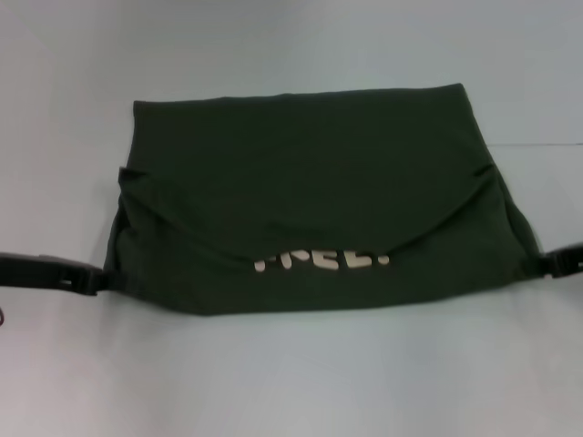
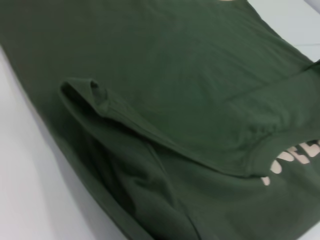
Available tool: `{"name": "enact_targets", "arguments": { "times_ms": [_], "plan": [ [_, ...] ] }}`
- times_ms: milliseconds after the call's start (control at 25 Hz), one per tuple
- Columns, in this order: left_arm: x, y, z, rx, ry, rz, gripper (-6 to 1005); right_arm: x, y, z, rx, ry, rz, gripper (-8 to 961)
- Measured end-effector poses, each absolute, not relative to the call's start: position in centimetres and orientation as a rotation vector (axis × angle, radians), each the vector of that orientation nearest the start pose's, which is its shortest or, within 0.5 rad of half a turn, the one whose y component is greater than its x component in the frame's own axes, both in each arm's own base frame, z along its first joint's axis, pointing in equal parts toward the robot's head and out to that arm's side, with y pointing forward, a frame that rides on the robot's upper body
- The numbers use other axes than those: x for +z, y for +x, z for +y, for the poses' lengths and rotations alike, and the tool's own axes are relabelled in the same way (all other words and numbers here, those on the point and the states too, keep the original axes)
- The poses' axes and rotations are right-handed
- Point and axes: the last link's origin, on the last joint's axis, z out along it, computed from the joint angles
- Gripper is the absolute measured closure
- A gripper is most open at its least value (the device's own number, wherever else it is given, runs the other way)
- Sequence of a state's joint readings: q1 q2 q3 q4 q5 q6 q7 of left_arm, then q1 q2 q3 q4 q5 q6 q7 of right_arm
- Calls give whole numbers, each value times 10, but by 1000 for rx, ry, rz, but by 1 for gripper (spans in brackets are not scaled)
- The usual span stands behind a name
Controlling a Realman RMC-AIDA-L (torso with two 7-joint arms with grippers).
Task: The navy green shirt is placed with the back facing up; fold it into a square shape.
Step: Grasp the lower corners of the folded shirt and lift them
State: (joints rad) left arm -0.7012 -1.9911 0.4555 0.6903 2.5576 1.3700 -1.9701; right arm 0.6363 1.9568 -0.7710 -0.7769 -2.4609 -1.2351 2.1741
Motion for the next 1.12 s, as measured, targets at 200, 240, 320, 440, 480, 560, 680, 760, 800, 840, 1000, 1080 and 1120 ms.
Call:
{"name": "enact_targets", "arguments": {
  "times_ms": [200, 240, 320, 440, 480, 560, 680, 760, 800, 840, 1000, 1080, 1120],
  "plan": [
    [55, -300, 370, -155, -2470, -1332, 999, 66, 312, 374, 72, -2353, 1321, 918],
    [57, -300, 367, -151, -2478, -1344, 999, 67, 314, 370, 80, -2362, 1334, 918],
    [61, -301, 360, -150, -2496, -1369, 999, 69, 319, 362, 92, -2374, 1355, 918],
    [68, -303, 349, -153, -2530, -1402, 999, 72, 327, 346, 112, -2397, 1392, 918],
    [70, -304, 346, -151, -2538, -1410, 999, 73, 329, 342, 118, -2405, 1402, 918],
    [72, -305, 341, -133, -2553, -1422, 1000, 73, 333, 332, 130, -2422, 1421, 919],
    [74, -306, 335, -93, -2582, -1433, 1000, 74, 338, 318, 146, -2448, 1450, 919],
    [75, -306, 332, -80, -2602, -1439, 999, 74, 341, 311, 152, -2461, 1462, 919],
    [75, -305, 331, -80, -2612, -1442, 999, 73, 342, 308, 153, -2466, 1466, 919],
    [75, -305, 330, -80, -2618, -1441, 999, 73, 343, 306, 155, -2471, 1469, 919],
    [76, -303, 330, -90, -2635, -1433, 998, 74, 346, 302, 164, -2470, 1475, 919],
    [76, -302, 330, -92, -2637, -1432, 998, 74, 346, 301, 170, -2469, 1473, 918],
    [75, -301, 330, -96, -2641, -1432, 998, 75, 347, 301, 173, -2468, 1472, 918]
  ]
}}
